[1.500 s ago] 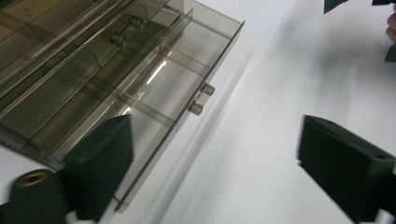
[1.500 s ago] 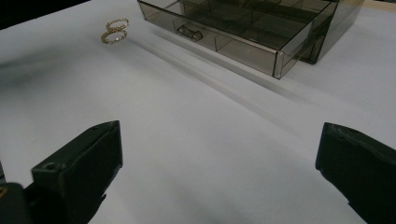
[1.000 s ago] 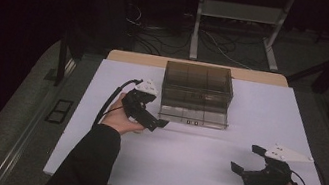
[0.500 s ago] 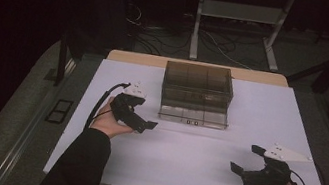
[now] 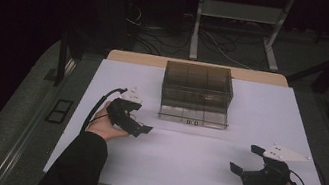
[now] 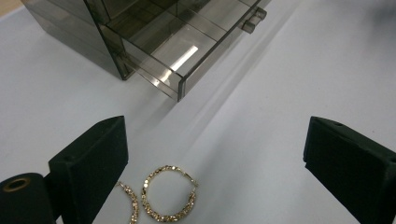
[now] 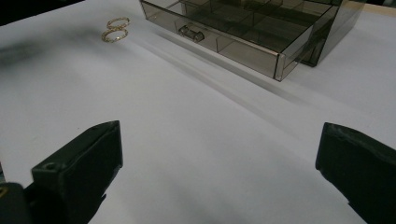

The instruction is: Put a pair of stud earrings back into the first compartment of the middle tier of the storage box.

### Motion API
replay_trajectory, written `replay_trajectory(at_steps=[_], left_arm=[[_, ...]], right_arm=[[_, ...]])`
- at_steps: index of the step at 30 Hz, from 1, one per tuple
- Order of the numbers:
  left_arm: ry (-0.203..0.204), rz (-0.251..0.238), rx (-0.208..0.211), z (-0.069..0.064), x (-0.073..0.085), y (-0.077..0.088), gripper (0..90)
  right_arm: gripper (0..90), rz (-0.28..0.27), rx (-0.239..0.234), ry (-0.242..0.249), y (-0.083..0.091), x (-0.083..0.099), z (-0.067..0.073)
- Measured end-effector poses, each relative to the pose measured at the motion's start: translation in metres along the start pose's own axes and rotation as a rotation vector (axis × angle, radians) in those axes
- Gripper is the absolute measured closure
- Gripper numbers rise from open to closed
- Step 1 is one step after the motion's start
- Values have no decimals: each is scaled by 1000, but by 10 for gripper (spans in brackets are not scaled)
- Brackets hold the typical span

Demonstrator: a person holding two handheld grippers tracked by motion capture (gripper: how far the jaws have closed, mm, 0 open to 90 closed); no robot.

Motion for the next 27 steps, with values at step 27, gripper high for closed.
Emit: replay_trajectory(at_steps=[27], left_arm=[[-39, 76, 36, 4, 38, -18, 274]], right_arm=[[0, 11, -6, 3, -1, 0, 1]])
Point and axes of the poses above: each handheld gripper's, and its own axes: y roughly backward along the jaws, x roughly out of its underside, z roughly to its left, the point moved 3 cm from there along -y, roughly forward along the jaws, and after that the axes turned 12 degrees about -x, right-handed, at the moved point
